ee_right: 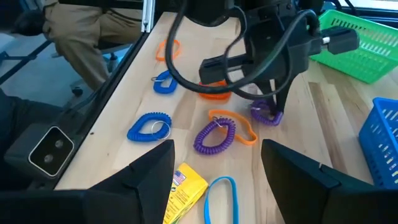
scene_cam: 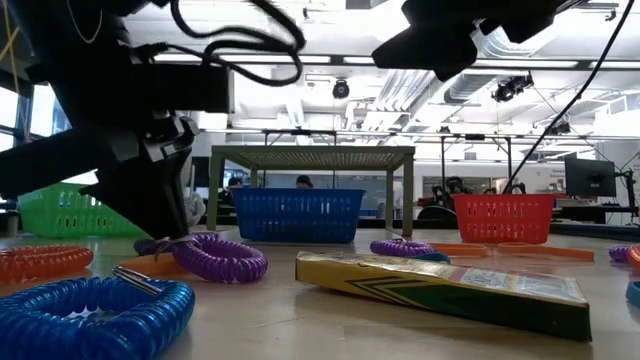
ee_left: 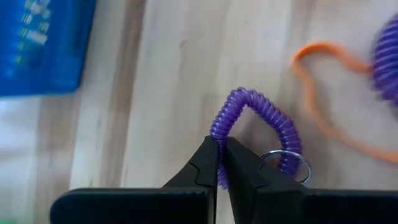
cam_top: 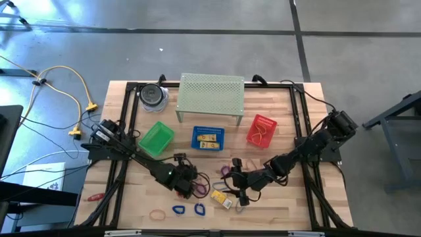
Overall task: Pick & Place Office Desk Supplies
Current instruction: Put the purple spring keychain into the green bin
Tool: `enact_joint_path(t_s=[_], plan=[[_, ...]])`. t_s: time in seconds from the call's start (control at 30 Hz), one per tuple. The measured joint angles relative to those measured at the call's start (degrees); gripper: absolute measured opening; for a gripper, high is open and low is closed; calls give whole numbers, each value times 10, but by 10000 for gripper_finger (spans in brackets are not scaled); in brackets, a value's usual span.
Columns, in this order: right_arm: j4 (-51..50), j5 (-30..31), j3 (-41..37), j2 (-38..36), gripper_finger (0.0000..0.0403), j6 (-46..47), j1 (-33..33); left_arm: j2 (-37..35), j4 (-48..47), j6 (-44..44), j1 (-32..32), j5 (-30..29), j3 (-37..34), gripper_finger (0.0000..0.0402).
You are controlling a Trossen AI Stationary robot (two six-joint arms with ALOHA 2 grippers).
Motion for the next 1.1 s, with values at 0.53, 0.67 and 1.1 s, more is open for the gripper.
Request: enact_joint_path(t_s=[0.53, 0.67, 1.1], plan=[[0, 2, 0, 0, 231, -4, 0, -2, -242, -74, -15, -5, 131, 6], [19, -11, 0, 0, 231, -3, 1, -13, -372, -157, -15, -4, 174, 6], [21, -15, 0, -1, 231, 0, 12, -192, -548, -234, 26, -5, 155, 6]])
